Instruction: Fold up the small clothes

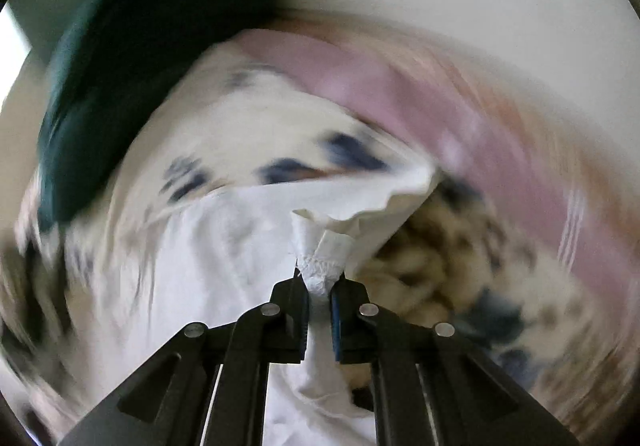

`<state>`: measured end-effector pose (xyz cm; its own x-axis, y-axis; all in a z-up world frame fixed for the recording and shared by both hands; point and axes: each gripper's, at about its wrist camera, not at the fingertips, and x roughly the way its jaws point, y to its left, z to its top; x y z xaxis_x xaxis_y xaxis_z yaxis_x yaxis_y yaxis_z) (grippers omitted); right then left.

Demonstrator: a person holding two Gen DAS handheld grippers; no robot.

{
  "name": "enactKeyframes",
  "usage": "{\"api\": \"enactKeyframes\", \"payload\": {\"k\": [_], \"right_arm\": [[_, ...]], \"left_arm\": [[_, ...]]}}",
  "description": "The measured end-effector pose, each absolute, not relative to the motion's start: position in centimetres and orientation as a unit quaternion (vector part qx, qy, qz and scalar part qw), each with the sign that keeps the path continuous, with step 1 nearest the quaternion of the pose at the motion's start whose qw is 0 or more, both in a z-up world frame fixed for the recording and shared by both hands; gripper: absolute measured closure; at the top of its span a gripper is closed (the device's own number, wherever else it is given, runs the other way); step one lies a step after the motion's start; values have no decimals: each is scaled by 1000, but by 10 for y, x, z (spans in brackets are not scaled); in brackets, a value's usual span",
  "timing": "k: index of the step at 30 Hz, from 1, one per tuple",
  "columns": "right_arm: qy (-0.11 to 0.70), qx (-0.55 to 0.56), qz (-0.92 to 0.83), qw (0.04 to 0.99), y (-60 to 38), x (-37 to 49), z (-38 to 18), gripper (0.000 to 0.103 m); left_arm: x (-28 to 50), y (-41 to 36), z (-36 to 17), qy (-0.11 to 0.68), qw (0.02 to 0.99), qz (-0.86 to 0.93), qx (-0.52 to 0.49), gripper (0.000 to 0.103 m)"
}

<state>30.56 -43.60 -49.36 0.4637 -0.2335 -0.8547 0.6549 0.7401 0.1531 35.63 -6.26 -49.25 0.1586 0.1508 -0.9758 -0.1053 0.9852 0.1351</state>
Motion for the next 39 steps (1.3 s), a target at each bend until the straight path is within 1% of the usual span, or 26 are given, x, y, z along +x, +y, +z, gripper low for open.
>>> {"api": "enactKeyframes", "payload": {"k": [1, 2, 3, 5, 9, 10, 12, 13, 14, 15, 16, 17, 18, 21, 23, 25, 26, 29, 33, 37, 39], "right_arm": [[447, 194, -255, 835, -412, 313, -491, 94], [457, 122, -224, 852, -374, 327, -490, 94], [461, 82, -203, 860, -352, 333, -491, 94], [475, -15, -150, 867, -293, 344, -505, 94], [500, -134, -84, 852, -215, 344, -544, 94], [511, -150, -73, 843, -205, 342, -553, 94], [563, -174, -48, 806, -185, 335, -576, 91], [577, -171, -37, 798, -179, 329, -579, 90], [581, -167, -29, 796, -176, 325, -578, 87], [587, -150, -8, 795, -173, 318, -571, 77], [589, -128, 2, 798, -175, 310, -563, 69], [592, -100, 11, 800, -181, 304, -557, 55], [595, -78, 12, 800, -186, 300, -550, 48], [604, -27, -8, 797, -201, 295, -539, 48], [607, -15, -29, 794, -206, 292, -539, 48], [613, -4, -44, 789, -208, 295, -540, 48], [620, 11, -51, 783, -212, 297, -539, 48], [632, 63, -71, 769, -218, 307, -544, 48], [631, 76, -77, 768, -214, 312, -541, 48], [627, 79, -82, 770, -214, 315, -539, 48], [627, 82, -89, 770, -214, 315, -538, 48]], "left_arm": [[353, -52, -487, 639, 764, 93, 16, 0], [352, -44, -485, 636, 765, 100, 14, 0], [349, -32, -483, 634, 765, 109, 11, 0], [344, -15, -481, 634, 764, 121, 6, 0], [336, 12, -491, 639, 755, 145, 1, 0], [333, 22, -494, 641, 753, 150, -2, 0], [327, 37, -497, 641, 751, 159, -9, 0], [329, 43, -500, 642, 749, 163, -14, 0], [322, 41, -499, 645, 746, 167, -20, 0], [316, 51, -499, 647, 742, 173, -31, 0], [310, 65, -499, 648, 738, 183, -44, 0], [304, 79, -500, 650, 733, 195, -59, 0], [302, 91, -501, 651, 729, 201, -72, 0], [293, 133, -509, 647, 714, 219, -154, 0], [291, 162, -521, 643, 687, 216, -260, 0], [289, 190, -535, 609, 658, 211, -389, 0], [291, 198, -540, 595, 649, 213, -424, 0], [314, 216, -540, 563, 662, 211, -448, 2], [356, 224, -531, 527, 683, 163, -479, 2], [389, 209, -540, 547, 654, 116, -509, 5], [394, 193, -542, 555, 653, 111, -503, 10]]}}
